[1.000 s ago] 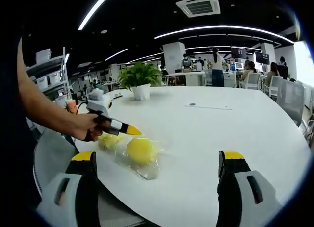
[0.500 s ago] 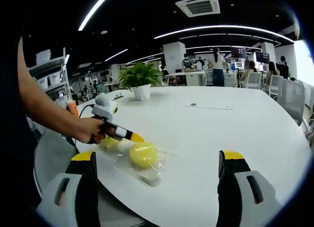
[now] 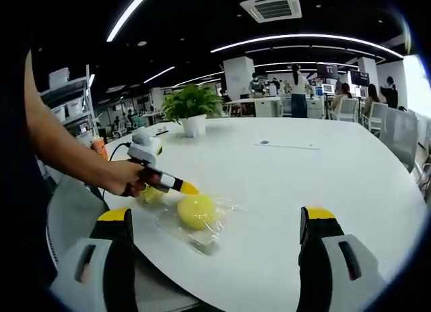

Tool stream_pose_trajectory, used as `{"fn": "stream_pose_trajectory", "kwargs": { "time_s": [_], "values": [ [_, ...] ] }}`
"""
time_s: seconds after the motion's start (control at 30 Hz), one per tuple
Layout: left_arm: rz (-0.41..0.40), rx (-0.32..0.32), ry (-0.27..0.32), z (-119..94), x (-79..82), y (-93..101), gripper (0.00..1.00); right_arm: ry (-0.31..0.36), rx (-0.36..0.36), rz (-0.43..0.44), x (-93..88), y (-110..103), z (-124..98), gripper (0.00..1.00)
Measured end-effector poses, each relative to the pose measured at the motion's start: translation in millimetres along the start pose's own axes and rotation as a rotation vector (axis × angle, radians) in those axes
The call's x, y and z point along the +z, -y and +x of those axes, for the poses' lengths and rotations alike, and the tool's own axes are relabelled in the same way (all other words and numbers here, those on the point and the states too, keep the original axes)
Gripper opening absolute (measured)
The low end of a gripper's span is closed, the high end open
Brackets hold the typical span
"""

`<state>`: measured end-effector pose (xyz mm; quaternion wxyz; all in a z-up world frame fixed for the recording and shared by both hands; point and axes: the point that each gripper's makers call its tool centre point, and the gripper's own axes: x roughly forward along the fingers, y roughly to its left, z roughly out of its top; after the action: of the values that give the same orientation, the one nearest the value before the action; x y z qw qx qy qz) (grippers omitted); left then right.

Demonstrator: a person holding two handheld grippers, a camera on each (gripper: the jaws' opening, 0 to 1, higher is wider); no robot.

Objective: Compare the silicone blocks by pressing each to a similar depth, holding the contact briefly, and releasing to observe deformation and rebound differences across the visible hardness samples.

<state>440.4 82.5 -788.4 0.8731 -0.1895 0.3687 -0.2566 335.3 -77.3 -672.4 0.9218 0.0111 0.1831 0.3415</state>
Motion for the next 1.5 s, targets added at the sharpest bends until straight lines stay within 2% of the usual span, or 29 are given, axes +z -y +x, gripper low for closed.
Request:
{"fn": "stream_pose_trajectory", "kwargs": {
  "time_s": [0.07, 0.1, 0.23, 0.3, 0.33, 0.37, 0.4, 0.43, 0.47, 0.53, 0.57, 0.63, 0.67, 0.73, 0.77, 0.83, 0.97, 1.03, 1.13, 1.3, 1.37, 1.4, 1.47, 1.5],
  "values": [
    [0.019, 0.009, 0.004, 0, -0.2, -1.9, 0.03, 0.003, -0.001, 0.001, 1.4, 1, 0, 0.96],
    [0.044, 0.04, 0.007, 0, 1.0, -8.6, 0.08, 0.003, -0.002, 0.001, 1.6, 1, 0, 0.96],
    [0.078, 0.058, 0.014, 0, 3.6, -13.9, 0.21, 0.0, 0.001, -0.001, 0.8, 1, 0, 0.96],
    [0.069, 0.059, 0.014, -1, 5.6, -16.6, 0.34, -0.002, 0.002, 0.002, -0.4, 1, 0, 0.96],
    [0.076, 0.074, 0.031, -4, 11.1, -19.1, 0.4, -0.003, 0.001, 0.003, -1.0, 1, 1, 0.96],
    [0.083, 0.071, 0.072, -5, 20.2, -18.4, 0.47, -0.002, 0.0, 0.003, -1.1, 1, 1, 0.96],
    [0.086, 0.034, 0.106, -8, 28.7, -12.3, 0.58, 0.001, -0.001, 0.004, 0.0, 1, 1, 0.96],
    [0.104, 0.014, 0.111, -11, 33.5, -9.8, 0.64, 0.002, -0.001, 0.005, 0.4, 1, 1, 0.96],
    [0.116, 0.008, 0.106, -15, 36.1, -9.5, 0.68, 0.004, -0.001, 0.007, 0.6, 1, 1, 0.96],
    [0.181, -0.027, 0.17, -30, 58.6, -8.5, 0.77, 0.001, -0.002, 0.006, -0.3, 3, 2, 0.96],
    [0.189, -0.025, 0.169, -36, 62.3, -11.7, 0.81, 0.0, -0.002, 0.007, -0.5, 3, 3, 0.96],
    [0.208, 0.013, 0.193, -51, 75.3, -22.9, 0.99, -0.008, -0.002, 0.009, -1.9, 5, 6, 0.97],
    [0.238, 0.008, 0.215, -58, 82.7, -24.3, 0.98, -0.02, 0.002, 0.008, -3.6, 6, 9, 0.97],
    [0.314, -0.005, 0.215, -79, 89.7, -25.6, 1.0, -0.035, 0.008, 0.022, -6.0, 7, 13, 0.97],
    [0.372, 0.002, 0.241, -92, 98.0, -27.6, 1.0, -0.037, 0.008, 0.02, -6.3, 7, 14, 0.97],
    [0.43, -0.001, 0.256, -113, 103.4, -30.8, 1.0, -0.045, 0.002, 0.005, -7.7, 8, 19, 0.97],
    [0.457, 0.01, 0.244, -147, 96.2, -47.2, 1.0, -0.054, 0.002, -0.024, -9.7, 0, 29, 0.97],
    [0.475, -0.022, 0.258, -164, 89.3, -52.0, 1.0, -0.053, 0.006, -0.031, -10.8, -3, 35, 0.97],
    [0.507, 0.004, 0.249, -185, 75.4, -67.9, 1.0, -0.062, 0.005, -0.042, -13.0, -3, 41, 0.97],
    [0.483, -0.007, 0.251, -214, 54.5, -80.4, 1.0, -0.067, 0.003, -0.048, -11.6, -9, 44, 0.97],
    [0.435, 0.016, 0.246, -222, 47.1, -91.1, 1.0, -0.07, 0.0, -0.042, -13.4, -9, 43, 0.97],
    [0.391, 0.045, 0.194, -227, 36.0, -100.5, 1.0, -0.071, -0.002, -0.033, -14.4, -10, 42, 0.97],
    [0.347, 0.066, 0.148, -232, 23.6, -106.9, 1.0, -0.074, -0.009, -0.031, -16.3, -11, 40, 0.97],
    [0.348, 0.067, 0.146, -233, 22.2, -107.4, 1.0, -0.076, -0.016, -0.035, -17.3, -11, 38, 0.97]
  ]
}}
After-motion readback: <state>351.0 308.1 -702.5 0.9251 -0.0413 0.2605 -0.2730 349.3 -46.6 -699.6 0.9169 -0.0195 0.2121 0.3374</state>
